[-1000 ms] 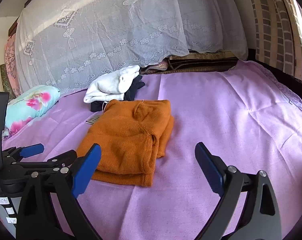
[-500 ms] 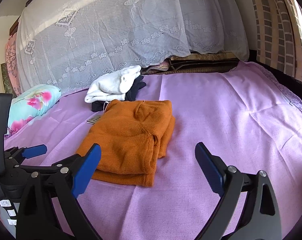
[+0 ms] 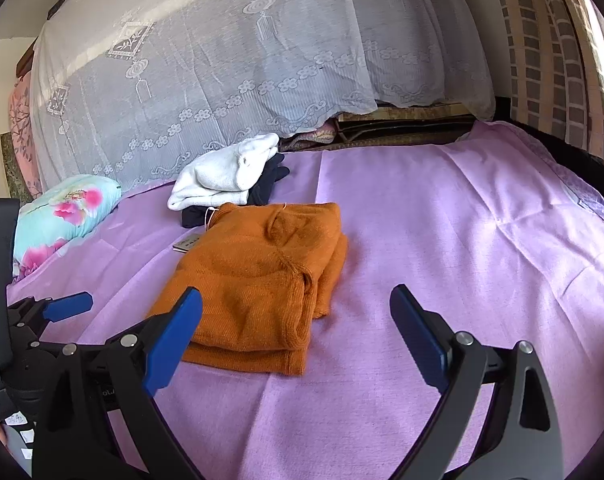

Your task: Fold small clothes

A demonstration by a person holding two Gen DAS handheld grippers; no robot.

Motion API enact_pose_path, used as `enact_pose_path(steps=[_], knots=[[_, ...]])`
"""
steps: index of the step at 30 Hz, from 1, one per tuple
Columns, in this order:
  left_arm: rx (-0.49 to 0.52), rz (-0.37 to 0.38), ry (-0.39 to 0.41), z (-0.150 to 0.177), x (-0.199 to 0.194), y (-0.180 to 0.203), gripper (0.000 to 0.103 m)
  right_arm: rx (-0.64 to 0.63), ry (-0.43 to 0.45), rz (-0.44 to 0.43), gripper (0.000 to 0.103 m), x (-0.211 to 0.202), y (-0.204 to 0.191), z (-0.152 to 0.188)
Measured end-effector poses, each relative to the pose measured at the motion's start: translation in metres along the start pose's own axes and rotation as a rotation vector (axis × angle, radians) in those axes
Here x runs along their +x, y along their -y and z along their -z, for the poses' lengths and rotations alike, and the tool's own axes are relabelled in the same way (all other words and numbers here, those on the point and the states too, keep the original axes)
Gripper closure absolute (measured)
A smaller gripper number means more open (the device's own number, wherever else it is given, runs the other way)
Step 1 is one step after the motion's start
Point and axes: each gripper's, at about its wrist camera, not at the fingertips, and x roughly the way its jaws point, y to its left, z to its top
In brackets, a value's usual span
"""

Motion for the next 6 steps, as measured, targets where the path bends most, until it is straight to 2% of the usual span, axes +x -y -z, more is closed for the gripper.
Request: enact_pose_path(steps=[6], knots=[[-0.012,0.006,-0.002,0.0001,-0.0009,-0.0022,0.002,-0.001,0.000,0.000,0.009,-0.0001,0.0005,-0.0003]])
